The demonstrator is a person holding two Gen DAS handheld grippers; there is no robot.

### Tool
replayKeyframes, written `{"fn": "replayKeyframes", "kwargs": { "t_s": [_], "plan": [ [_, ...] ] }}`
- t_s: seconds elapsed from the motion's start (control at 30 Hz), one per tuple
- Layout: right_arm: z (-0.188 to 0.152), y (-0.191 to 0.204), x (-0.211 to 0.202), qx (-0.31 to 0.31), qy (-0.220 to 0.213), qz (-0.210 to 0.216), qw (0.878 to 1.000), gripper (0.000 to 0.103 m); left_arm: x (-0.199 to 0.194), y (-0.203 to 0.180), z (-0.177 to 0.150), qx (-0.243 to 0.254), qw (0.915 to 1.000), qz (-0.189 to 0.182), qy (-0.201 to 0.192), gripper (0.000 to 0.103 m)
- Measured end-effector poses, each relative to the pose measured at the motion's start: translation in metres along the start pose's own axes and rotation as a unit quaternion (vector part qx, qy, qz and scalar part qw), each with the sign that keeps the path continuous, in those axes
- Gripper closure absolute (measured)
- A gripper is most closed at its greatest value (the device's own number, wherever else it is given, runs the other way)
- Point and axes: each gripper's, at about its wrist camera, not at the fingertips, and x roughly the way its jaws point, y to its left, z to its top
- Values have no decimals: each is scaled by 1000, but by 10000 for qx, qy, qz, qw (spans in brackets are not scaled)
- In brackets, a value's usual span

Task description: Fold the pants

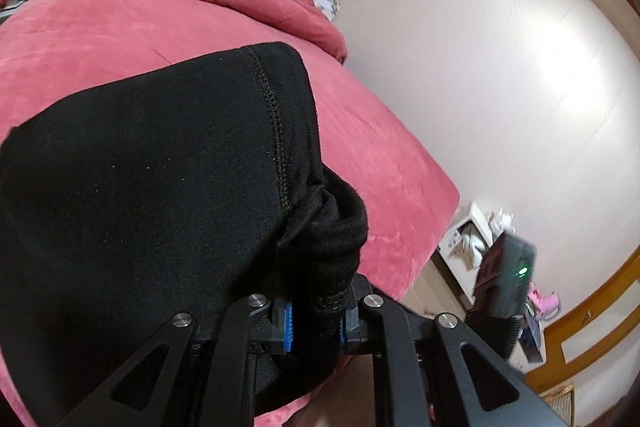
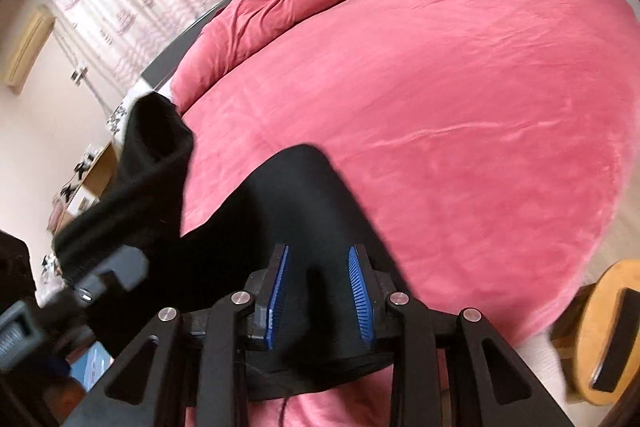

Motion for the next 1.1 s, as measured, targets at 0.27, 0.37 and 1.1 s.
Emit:
{"fn": "replayKeyframes", "kwargs": {
  "t_s": [0.27,0.37,1.1],
  "plan": [
    [13,-34,-21,440,-254,-203,9985,72,31,-7,-17,62,9994,140,301,89],
    [15,-39,-24,508,-276,-206,9981,71,38,-4,-24,71,9990,234,371,88],
    [18,16,28,-630,651,332,9953,44,-101,71,-38,-294,9929,851,-780,52]
  ]
}}
